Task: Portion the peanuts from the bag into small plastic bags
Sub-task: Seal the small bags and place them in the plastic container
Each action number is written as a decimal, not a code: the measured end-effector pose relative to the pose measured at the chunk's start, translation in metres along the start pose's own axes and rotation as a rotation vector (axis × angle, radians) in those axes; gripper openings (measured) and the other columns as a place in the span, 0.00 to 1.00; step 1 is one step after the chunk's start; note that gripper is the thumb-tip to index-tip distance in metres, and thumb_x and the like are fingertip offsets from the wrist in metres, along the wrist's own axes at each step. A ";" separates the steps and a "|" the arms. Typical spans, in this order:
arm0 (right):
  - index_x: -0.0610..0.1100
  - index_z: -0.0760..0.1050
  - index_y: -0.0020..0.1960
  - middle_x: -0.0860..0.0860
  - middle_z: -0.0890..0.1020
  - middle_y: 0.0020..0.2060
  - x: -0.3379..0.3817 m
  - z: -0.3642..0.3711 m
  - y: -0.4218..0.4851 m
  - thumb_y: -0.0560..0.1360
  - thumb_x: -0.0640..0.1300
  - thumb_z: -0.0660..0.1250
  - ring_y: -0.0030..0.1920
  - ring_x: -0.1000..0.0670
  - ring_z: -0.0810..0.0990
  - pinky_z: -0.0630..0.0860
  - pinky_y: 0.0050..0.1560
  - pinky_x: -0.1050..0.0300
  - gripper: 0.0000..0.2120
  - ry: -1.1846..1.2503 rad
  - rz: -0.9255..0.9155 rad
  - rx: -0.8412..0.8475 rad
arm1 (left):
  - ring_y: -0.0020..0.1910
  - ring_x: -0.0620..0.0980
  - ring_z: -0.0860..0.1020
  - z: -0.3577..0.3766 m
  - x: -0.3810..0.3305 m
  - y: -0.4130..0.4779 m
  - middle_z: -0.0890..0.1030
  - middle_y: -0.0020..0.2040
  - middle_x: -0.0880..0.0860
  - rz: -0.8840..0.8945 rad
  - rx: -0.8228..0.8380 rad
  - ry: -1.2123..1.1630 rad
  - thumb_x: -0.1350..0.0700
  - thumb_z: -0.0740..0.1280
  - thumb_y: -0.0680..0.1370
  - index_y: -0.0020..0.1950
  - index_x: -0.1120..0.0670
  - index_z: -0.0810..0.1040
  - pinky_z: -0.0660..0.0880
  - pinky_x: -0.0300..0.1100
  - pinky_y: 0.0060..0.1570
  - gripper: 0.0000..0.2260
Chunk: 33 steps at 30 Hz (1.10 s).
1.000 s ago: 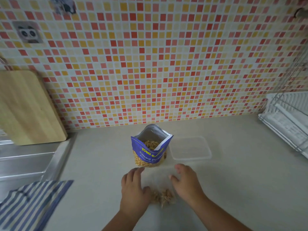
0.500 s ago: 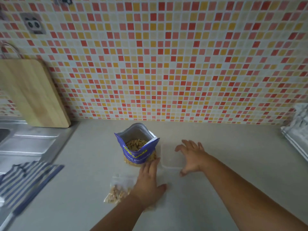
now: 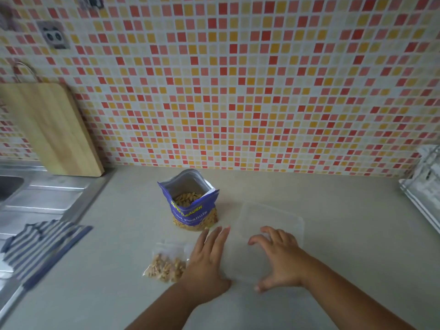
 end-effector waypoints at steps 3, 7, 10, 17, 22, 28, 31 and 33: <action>0.62 0.57 0.67 0.51 0.57 0.71 -0.013 -0.009 0.005 0.57 0.66 0.73 0.72 0.47 0.54 0.52 0.72 0.49 0.43 0.097 0.049 0.024 | 0.75 0.46 0.43 0.000 -0.005 0.024 0.50 0.76 0.46 -0.036 0.054 -0.065 0.55 0.66 0.65 0.76 0.49 0.39 0.37 0.33 0.70 0.47; 0.61 0.59 0.66 0.51 0.62 0.69 -0.030 -0.023 0.009 0.58 0.64 0.74 0.70 0.47 0.57 0.55 0.70 0.50 0.41 0.138 0.113 -0.019 | 0.76 0.51 0.49 0.010 -0.001 0.054 0.51 0.77 0.51 -0.217 0.104 -0.322 0.58 0.69 0.66 0.77 0.50 0.41 0.49 0.35 0.70 0.48; 0.60 0.58 0.66 0.49 0.60 0.69 -0.045 -0.040 0.011 0.58 0.66 0.72 0.71 0.47 0.55 0.52 0.71 0.49 0.42 0.064 0.180 -0.116 | 0.75 0.54 0.55 0.020 0.001 0.068 0.56 0.76 0.53 -0.303 0.140 -0.424 0.57 0.74 0.67 0.77 0.51 0.40 0.57 0.43 0.72 0.51; 0.60 0.57 0.68 0.45 0.56 0.72 -0.056 -0.033 0.031 0.56 0.67 0.72 0.73 0.43 0.54 0.49 0.73 0.43 0.45 0.031 0.247 -0.072 | 0.68 0.53 0.68 0.033 -0.002 0.079 0.69 0.71 0.53 -0.361 0.108 -0.514 0.58 0.76 0.67 0.77 0.52 0.44 0.65 0.36 0.63 0.50; 0.61 0.56 0.68 0.46 0.57 0.71 -0.036 -0.017 0.029 0.55 0.67 0.71 0.71 0.43 0.56 0.52 0.72 0.45 0.45 0.002 0.159 -0.016 | 0.64 0.51 0.67 0.024 -0.003 0.058 0.72 0.64 0.52 -0.313 0.022 -0.344 0.55 0.73 0.69 0.77 0.51 0.46 0.60 0.32 0.57 0.46; 0.60 0.55 0.69 0.46 0.57 0.70 0.003 0.003 0.007 0.56 0.69 0.68 0.72 0.44 0.55 0.51 0.72 0.47 0.45 -0.079 -0.013 -0.035 | 0.51 0.44 0.69 0.012 0.001 -0.004 0.80 0.48 0.47 -0.174 -0.117 -0.074 0.49 0.76 0.57 0.73 0.55 0.62 0.62 0.31 0.53 0.47; 0.60 0.55 0.70 0.46 0.56 0.72 0.015 0.009 0.000 0.56 0.70 0.67 0.73 0.45 0.53 0.50 0.72 0.48 0.46 -0.096 -0.061 -0.017 | 0.47 0.44 0.68 0.019 0.007 -0.028 0.82 0.43 0.46 -0.127 -0.204 -0.014 0.45 0.70 0.56 0.67 0.61 0.71 0.64 0.34 0.53 0.41; 0.61 0.55 0.70 0.47 0.55 0.72 0.017 0.007 -0.002 0.57 0.70 0.68 0.74 0.47 0.51 0.49 0.73 0.49 0.46 -0.043 -0.060 0.020 | 0.47 0.46 0.69 0.021 0.008 -0.038 0.82 0.45 0.48 -0.119 -0.235 -0.022 0.45 0.68 0.59 0.66 0.63 0.71 0.65 0.34 0.55 0.39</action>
Point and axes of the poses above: each hand's wrist, its own y-axis towards the middle knuckle, its own z-axis out of the palm, x = y × z, the point moved 5 cm from there along y, towards the middle knuckle
